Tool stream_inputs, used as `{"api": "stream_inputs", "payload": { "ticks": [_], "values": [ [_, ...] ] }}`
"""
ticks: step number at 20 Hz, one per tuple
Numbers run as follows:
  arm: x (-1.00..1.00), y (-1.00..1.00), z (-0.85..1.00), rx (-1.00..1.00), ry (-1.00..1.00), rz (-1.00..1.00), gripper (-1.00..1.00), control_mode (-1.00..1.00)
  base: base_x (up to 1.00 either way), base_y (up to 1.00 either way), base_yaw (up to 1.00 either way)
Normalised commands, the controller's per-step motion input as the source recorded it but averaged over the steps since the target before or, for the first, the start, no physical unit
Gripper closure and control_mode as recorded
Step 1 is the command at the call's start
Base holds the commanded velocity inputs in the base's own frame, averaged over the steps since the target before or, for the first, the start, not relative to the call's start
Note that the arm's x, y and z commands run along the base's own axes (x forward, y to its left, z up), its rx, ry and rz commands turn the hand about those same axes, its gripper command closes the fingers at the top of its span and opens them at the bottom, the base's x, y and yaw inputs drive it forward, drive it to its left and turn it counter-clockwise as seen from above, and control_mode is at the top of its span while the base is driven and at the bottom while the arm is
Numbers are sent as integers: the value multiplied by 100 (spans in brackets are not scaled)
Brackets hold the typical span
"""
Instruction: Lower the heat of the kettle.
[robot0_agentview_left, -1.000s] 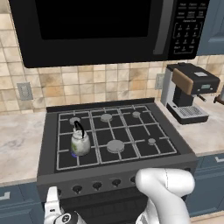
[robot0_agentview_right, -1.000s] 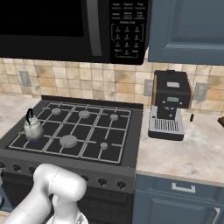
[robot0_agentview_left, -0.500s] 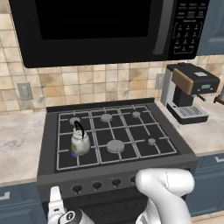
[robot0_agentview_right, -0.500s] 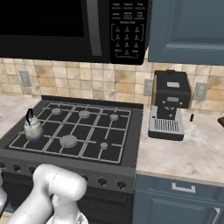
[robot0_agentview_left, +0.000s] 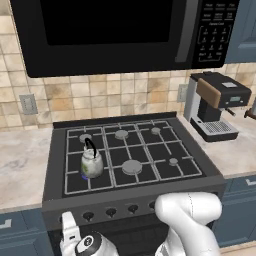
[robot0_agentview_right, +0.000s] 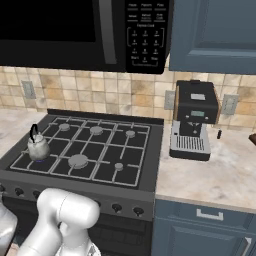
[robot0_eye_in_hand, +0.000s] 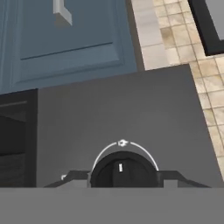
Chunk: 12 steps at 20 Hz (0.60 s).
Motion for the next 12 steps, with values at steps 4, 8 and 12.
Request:
{"api": "stream_inputs", "payload": {
  "ticks": [4,8,12],
  "values": [
    [0,0,14,47,-5,-9,100,-100,0,0,0],
    [0,0,17,48,0,-16,100,-100,0,0,0],
    [0,0,23,49,0,-19,100,-100,0,0,0]
  ]
}}
